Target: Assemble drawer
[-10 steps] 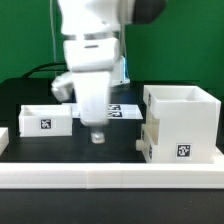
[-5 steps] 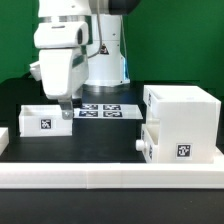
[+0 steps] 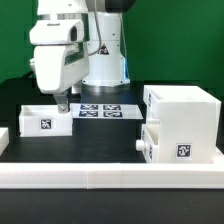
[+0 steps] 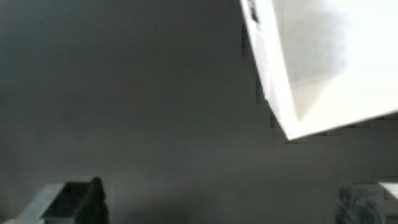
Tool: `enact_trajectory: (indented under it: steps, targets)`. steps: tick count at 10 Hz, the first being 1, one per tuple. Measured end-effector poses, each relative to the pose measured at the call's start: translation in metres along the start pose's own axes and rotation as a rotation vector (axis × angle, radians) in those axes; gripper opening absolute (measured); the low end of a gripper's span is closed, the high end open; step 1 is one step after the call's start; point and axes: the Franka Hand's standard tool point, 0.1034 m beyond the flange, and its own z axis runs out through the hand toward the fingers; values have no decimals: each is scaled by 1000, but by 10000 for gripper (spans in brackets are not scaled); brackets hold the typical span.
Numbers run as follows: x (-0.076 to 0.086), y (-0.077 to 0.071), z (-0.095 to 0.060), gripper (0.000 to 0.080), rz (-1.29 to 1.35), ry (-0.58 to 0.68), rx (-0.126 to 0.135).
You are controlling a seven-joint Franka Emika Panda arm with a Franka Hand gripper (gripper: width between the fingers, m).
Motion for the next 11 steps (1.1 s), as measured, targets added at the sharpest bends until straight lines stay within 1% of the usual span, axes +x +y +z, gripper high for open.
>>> enact_trajectory:
  steps: [3,4,5,6,7,8,11]
  targets:
    - [0,0,1,648,189,0,1]
    - [-3,-2,-1,648,271,5,-24]
    - [-7,-8,-3,648,390,12,-58]
    - [-13,-15,-3,648,449,9,-58]
    - [-19,-18,-3,648,556,16,-52]
    - [-19,-17,-5,648,588,19,-56]
    - [-17,-18,-3,648,810,30,-49]
